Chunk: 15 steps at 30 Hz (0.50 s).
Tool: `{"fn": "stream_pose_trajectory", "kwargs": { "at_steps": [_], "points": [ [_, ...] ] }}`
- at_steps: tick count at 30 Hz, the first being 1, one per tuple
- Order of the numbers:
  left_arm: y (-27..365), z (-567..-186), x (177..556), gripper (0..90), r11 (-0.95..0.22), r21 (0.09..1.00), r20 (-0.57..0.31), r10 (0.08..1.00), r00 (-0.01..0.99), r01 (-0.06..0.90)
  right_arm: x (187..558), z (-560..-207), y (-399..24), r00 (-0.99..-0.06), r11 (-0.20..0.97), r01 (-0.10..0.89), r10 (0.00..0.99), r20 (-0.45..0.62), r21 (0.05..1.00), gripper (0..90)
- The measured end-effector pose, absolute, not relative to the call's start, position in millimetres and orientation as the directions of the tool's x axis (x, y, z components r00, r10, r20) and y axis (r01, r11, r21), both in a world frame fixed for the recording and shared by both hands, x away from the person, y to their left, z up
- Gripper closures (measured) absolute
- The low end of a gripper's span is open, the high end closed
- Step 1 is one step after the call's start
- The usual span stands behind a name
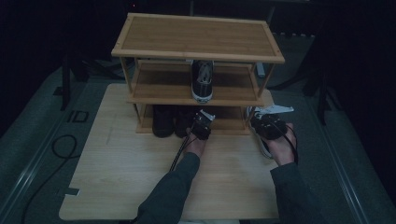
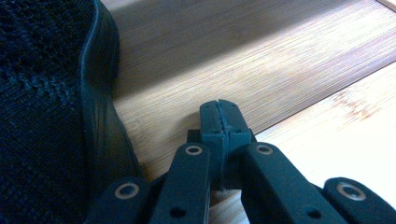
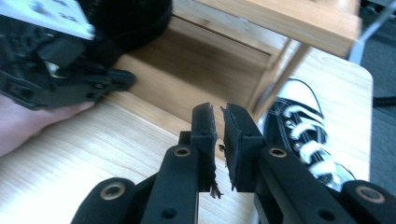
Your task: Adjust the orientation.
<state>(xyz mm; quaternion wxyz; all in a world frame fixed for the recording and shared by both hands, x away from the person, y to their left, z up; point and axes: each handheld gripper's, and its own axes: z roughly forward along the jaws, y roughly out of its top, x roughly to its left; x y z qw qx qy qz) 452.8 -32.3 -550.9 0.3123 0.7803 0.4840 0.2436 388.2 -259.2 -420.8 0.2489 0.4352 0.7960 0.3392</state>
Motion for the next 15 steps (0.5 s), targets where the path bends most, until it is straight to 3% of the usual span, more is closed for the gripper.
{"fn": "stream_pose_trajectory", "kwargs": {
  "at_steps": [15],
  "points": [
    [-31.9,-551.0,452.9,90.0,-0.336,0.724,0.076,0.906,0.416,0.602,394.0,-435.8,-277.4,-0.439,0.364,0.581,0.893,-0.096,0.728,81.7]
  ]
}}
